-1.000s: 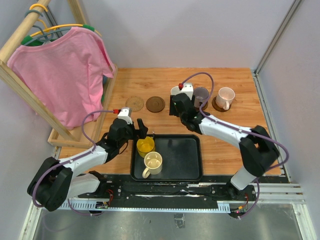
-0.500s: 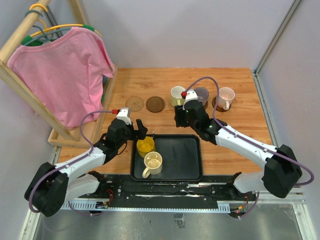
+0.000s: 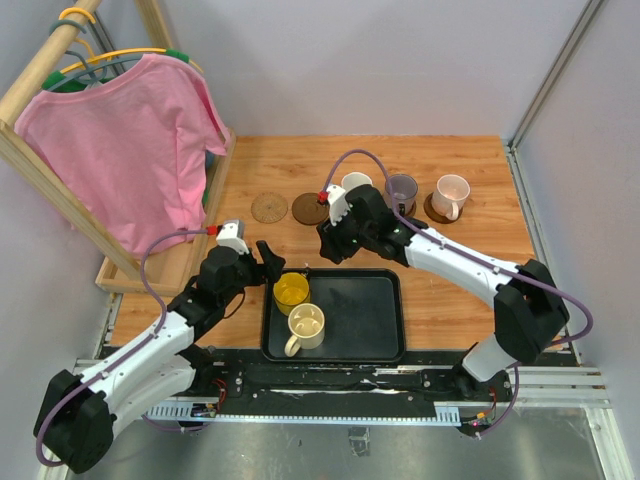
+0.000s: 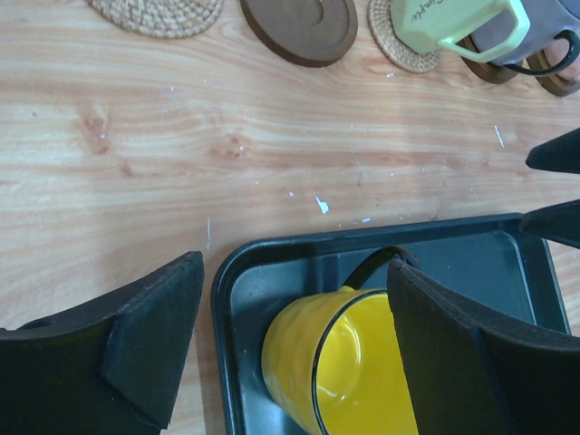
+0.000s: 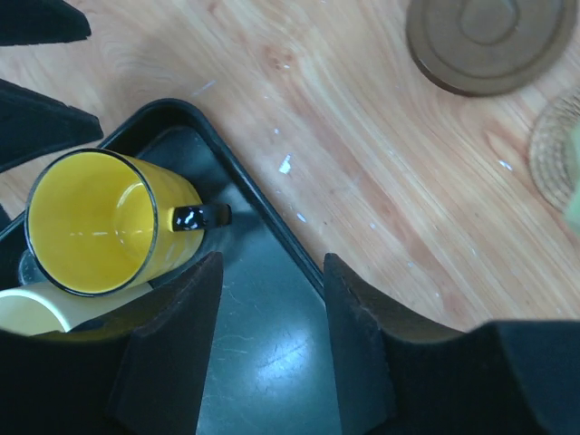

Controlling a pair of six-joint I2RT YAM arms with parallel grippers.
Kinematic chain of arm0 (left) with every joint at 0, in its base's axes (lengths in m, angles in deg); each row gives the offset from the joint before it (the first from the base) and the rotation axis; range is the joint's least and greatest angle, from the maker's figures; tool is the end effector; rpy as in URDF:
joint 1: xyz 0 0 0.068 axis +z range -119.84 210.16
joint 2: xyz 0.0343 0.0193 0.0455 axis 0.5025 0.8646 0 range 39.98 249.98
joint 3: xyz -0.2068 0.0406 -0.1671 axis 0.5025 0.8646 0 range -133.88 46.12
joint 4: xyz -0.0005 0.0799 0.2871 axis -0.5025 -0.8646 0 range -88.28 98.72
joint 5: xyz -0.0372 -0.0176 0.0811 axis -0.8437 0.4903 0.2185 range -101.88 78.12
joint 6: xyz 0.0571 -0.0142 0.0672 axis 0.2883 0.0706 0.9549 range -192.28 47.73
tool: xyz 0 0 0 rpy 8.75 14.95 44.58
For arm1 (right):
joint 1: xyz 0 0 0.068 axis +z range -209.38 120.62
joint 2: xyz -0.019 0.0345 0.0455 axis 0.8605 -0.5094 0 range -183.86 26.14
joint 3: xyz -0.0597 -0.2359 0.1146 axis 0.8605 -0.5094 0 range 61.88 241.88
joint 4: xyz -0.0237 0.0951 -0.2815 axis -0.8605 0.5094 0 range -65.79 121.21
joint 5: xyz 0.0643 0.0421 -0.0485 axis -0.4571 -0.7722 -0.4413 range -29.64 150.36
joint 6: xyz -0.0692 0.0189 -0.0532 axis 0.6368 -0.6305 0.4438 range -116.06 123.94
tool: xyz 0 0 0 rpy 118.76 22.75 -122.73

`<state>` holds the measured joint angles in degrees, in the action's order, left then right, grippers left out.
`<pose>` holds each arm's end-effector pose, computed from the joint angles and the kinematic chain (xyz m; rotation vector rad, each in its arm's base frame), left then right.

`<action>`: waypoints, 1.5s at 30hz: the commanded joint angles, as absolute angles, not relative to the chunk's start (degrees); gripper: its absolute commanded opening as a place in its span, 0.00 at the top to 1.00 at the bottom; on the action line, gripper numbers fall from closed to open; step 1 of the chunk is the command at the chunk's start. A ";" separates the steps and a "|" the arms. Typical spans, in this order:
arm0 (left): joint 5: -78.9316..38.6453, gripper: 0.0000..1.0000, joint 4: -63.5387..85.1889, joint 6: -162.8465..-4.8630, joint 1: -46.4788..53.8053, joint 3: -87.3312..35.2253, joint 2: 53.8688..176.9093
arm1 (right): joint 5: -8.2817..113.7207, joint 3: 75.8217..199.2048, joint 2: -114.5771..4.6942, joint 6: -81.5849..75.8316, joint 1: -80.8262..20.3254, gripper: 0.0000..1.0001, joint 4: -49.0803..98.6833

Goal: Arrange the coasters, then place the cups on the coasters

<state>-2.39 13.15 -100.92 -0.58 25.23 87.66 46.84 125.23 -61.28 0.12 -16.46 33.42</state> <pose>0.2356 -0.1248 0.1734 -0.0741 1.9903 -0.5166 0.2937 0.2986 0.2292 -0.8765 2.0436 0.7166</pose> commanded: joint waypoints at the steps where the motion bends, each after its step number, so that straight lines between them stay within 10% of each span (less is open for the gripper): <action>1: -1.13 0.16 6.12 -104.73 -1.26 26.14 84.14 | 35.98 130.93 -65.79 6.15 -16.11 0.52 38.07; 17: -8.28 0.86 0.14 -110.05 -3.26 28.72 77.01 | 25.19 145.52 -81.55 6.19 -15.66 0.86 40.05; 23: -9.59 0.85 -0.22 -110.15 -3.56 28.70 77.07 | 24.94 146.90 -84.20 6.68 -15.13 0.99 41.41; 31: -10.72 0.58 0.55 -110.11 -3.76 28.96 77.85 | 24.65 146.03 -85.39 7.43 -14.93 0.99 42.49; 45: -9.88 0.62 6.20 -108.92 -4.03 29.47 85.04 | 23.64 143.99 -85.13 8.17 -14.04 0.99 45.22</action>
<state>-10.32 2.90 -109.97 -3.42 29.25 83.77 24.61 144.95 -85.41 7.03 -14.84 43.21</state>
